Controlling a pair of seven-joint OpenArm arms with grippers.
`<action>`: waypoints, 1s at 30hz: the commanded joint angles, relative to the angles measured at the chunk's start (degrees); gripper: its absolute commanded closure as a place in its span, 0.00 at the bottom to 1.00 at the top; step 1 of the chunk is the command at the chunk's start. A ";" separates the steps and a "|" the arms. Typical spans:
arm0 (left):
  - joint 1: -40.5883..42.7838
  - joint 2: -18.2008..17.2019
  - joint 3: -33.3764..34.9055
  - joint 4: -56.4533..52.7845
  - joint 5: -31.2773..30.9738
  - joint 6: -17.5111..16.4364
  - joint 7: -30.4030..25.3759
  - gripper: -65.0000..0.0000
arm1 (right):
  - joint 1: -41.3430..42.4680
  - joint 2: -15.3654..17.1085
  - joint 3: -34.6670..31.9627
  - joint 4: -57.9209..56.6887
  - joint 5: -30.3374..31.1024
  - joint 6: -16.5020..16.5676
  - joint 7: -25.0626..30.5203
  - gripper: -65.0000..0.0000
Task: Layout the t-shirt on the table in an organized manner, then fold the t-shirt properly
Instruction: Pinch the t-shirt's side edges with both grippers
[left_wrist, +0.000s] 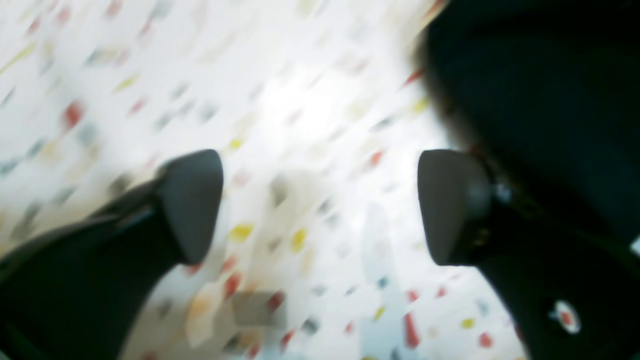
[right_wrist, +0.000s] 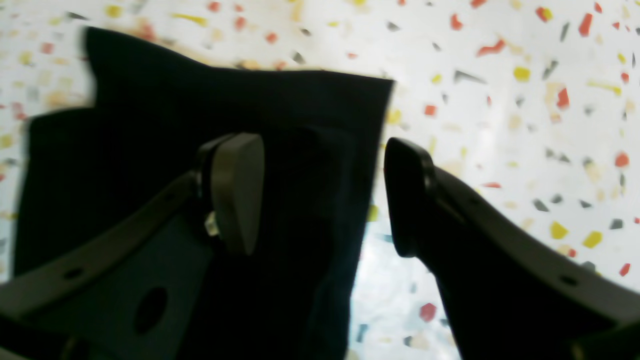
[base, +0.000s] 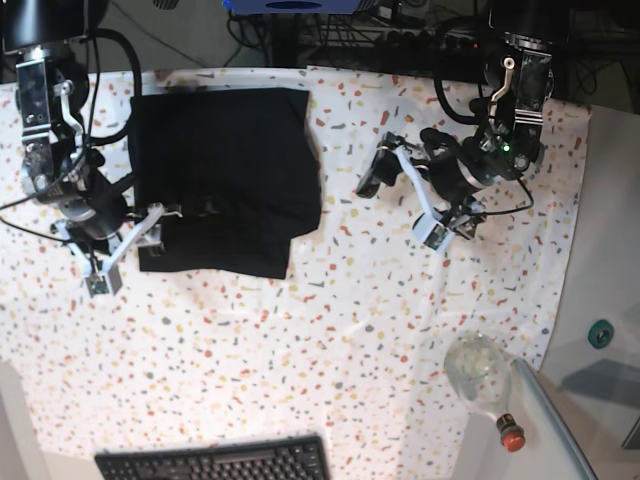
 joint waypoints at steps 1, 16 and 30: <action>-1.77 0.31 1.32 0.81 -0.77 -0.19 -1.10 0.01 | 0.86 0.35 0.14 -0.36 0.30 0.22 0.91 0.44; -13.99 6.20 15.47 -15.28 -1.12 -0.19 -1.10 0.16 | 2.53 0.35 0.22 -5.73 0.39 0.39 1.00 0.44; -18.74 10.60 16.53 -23.98 -1.21 -0.36 -1.10 0.50 | 2.35 0.53 0.22 -5.82 0.39 0.39 1.00 0.45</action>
